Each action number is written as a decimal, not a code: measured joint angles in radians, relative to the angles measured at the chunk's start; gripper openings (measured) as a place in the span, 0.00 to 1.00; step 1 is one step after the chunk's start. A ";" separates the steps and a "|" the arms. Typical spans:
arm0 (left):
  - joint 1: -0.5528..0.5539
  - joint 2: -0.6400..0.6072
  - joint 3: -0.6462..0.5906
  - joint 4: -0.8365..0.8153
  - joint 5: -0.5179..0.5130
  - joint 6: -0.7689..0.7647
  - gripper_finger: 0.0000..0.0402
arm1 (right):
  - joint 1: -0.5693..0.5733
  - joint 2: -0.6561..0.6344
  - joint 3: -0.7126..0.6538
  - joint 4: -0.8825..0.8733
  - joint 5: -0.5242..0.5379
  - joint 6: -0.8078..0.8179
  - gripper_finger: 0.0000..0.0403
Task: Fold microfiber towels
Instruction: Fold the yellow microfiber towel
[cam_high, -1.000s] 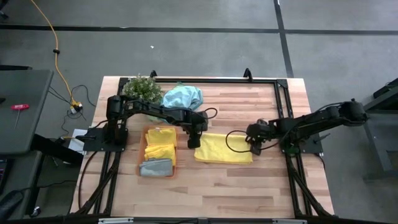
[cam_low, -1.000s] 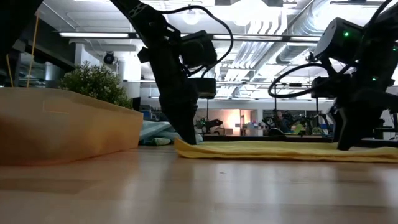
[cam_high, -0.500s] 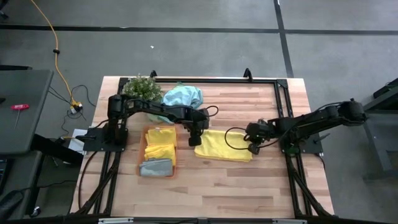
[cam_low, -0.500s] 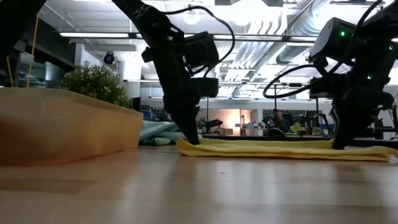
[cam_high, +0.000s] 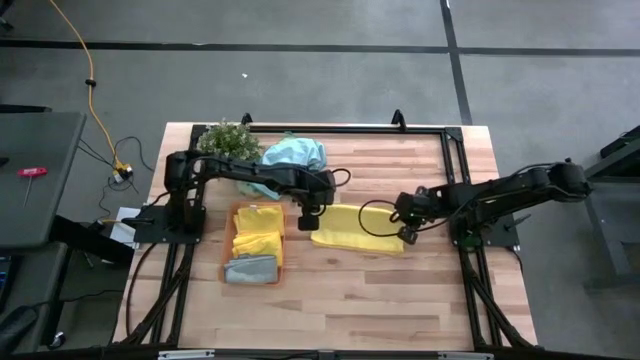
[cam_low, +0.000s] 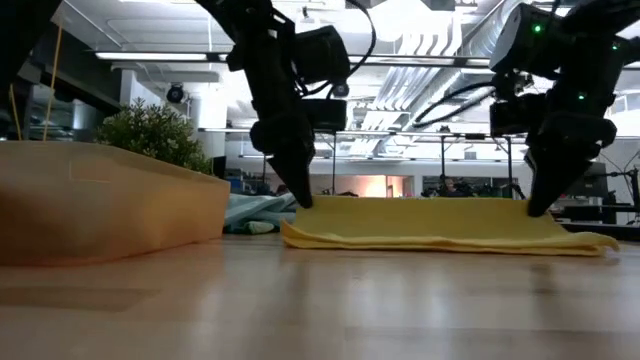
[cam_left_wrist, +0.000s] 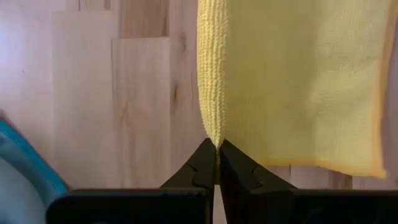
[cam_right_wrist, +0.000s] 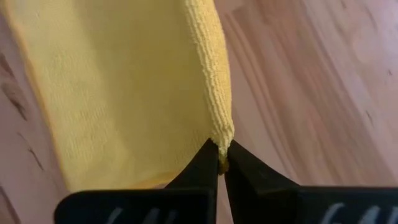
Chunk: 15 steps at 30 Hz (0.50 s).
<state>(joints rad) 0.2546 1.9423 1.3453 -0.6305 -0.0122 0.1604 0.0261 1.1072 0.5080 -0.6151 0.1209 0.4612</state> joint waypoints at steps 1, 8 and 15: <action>-0.005 0.000 0.000 -0.001 -0.001 0.000 0.00 | 0.000 -0.001 0.002 -0.003 0.006 0.006 0.00; -0.068 -0.019 -0.001 -0.030 -0.056 -0.003 0.00 | 0.050 -0.017 0.040 -0.008 0.007 0.011 0.00; -0.159 -0.043 -0.001 -0.032 -0.178 -0.003 0.00 | 0.163 -0.034 0.067 -0.031 0.012 0.070 0.00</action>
<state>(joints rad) 0.0961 1.8990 1.3442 -0.6624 -0.1907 0.1577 0.1896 1.0729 0.5750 -0.6458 0.1332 0.5308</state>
